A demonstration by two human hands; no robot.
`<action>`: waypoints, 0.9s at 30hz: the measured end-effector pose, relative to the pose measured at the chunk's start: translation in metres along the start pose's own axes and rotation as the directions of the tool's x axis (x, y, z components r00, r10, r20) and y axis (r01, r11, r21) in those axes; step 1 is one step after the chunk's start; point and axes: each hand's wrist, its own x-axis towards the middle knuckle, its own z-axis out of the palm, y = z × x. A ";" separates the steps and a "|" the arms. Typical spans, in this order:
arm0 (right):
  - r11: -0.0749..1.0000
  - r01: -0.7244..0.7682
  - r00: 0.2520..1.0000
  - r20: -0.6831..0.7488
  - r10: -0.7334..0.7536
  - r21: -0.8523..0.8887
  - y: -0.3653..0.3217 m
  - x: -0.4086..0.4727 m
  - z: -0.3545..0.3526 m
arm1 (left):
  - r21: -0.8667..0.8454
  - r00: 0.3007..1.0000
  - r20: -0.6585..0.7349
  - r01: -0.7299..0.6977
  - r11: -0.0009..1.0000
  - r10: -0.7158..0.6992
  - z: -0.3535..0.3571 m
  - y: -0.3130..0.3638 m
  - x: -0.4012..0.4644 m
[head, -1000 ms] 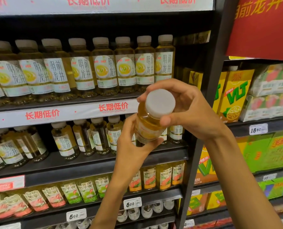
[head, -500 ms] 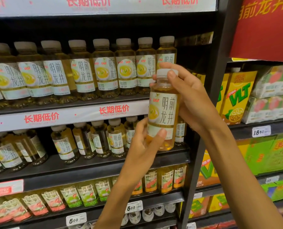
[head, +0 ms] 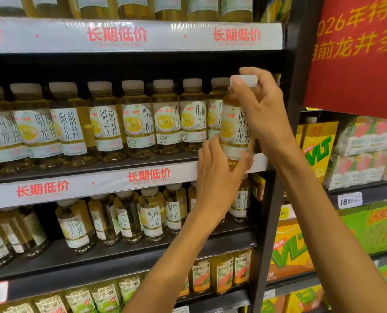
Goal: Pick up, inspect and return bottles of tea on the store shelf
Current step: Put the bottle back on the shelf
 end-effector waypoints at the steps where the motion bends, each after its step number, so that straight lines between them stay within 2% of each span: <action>1: 0.999 0.033 0.999 -0.005 -0.033 -0.025 0.002 0.003 -0.001 | 0.019 0.999 -0.036 -0.028 0.999 0.029 0.002 0.001 0.005; 4: 0.991 0.100 0.994 -0.036 -0.103 -0.086 0.008 0.011 -0.004 | 0.027 0.992 -0.113 -0.051 0.998 0.054 0.011 0.002 0.017; 8: 0.971 0.150 0.986 -0.045 -0.161 -0.187 0.017 0.017 -0.004 | 0.008 0.990 -0.142 -0.025 1.000 0.026 0.024 -0.002 0.026; 14: 0.955 0.127 0.979 -0.121 -0.164 -0.268 0.032 0.027 -0.006 | 0.157 0.974 -0.213 -0.046 0.987 0.079 0.038 -0.004 0.028; 19: 0.917 0.151 0.966 -0.140 -0.216 -0.369 0.035 0.035 -0.004 | 0.198 0.961 -0.268 -0.016 0.980 0.070 0.048 0.001 0.030; 24: 0.846 0.131 0.975 -0.090 -0.205 -0.517 0.032 0.046 -0.007 | 0.223 0.955 -0.285 -0.019 0.975 0.084 0.055 0.002 0.029; 27: 0.840 0.113 0.979 -0.082 -0.184 -0.531 0.029 0.051 -0.009 | 0.232 0.951 -0.292 -0.029 0.972 0.098 0.057 0.001 0.028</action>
